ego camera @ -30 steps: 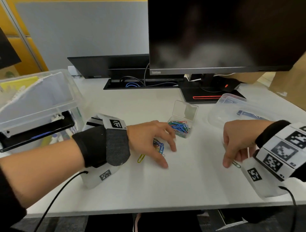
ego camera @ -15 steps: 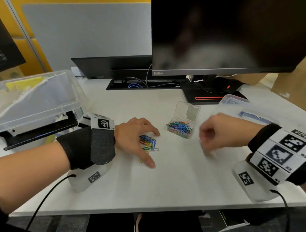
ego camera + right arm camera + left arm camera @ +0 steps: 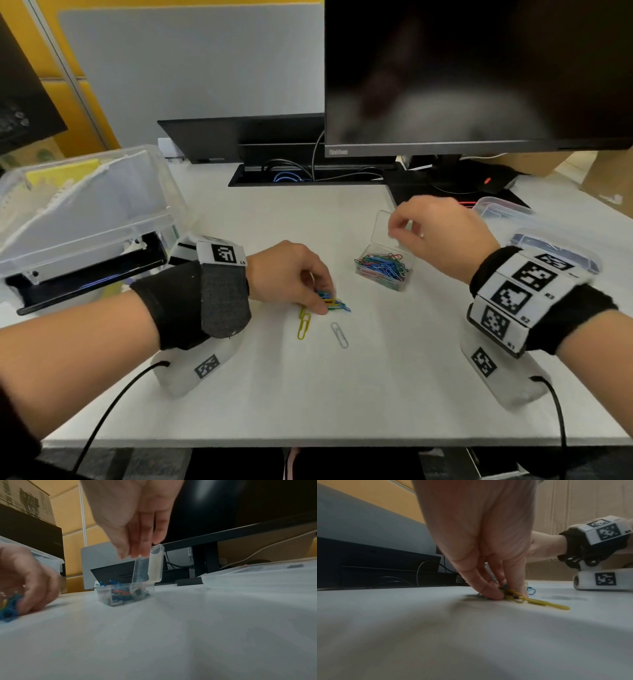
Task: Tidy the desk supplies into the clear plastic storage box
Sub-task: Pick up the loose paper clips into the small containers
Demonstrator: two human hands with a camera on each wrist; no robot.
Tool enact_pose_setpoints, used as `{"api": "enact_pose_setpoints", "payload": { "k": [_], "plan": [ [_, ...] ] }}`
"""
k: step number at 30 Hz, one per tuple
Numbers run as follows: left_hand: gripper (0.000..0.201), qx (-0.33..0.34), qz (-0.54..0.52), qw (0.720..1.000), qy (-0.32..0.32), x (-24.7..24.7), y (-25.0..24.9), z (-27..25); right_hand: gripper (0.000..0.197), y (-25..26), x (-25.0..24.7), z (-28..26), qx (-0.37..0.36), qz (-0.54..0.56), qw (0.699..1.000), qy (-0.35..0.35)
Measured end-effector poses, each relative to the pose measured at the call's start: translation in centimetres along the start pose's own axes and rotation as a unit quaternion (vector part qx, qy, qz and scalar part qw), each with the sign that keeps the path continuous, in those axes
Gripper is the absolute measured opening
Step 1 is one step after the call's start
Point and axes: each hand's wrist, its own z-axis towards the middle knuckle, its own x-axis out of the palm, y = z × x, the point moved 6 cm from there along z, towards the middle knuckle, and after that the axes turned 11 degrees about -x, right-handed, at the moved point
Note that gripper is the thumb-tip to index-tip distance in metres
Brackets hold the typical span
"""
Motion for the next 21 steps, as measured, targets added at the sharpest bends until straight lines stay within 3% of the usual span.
{"api": "enact_pose_setpoints", "payload": {
  "k": [3, 8, 11, 14, 21],
  "plan": [
    [0.025, 0.001, 0.016, 0.999, -0.027, -0.4, -0.3, 0.8, 0.016, -0.8, -1.0, -0.4, 0.05, -0.018, 0.995, -0.079],
    [0.021, 0.031, -0.021, 0.994, -0.106, -1.9, -1.6, 2.1, 0.015, -2.3, -0.1, -1.1, 0.132, -0.008, 0.991, -0.025],
    [0.022, 0.058, -0.034, 0.986, -0.151, -2.7, -2.9, 3.0, 0.017, -2.2, 0.4, -1.1, 0.14, 0.022, 0.99, -0.002],
    [0.024, 0.087, -0.038, 0.979, -0.183, -2.9, -4.9, 3.8, 0.016, -1.4, 1.8, -0.7, 0.145, 0.063, 0.985, 0.066],
    [0.027, 0.09, 0.0, 0.987, -0.132, -1.4, -5.8, 4.7, 0.034, -1.3, 1.7, -0.9, 0.15, 0.076, 0.983, 0.07]
  ]
}}
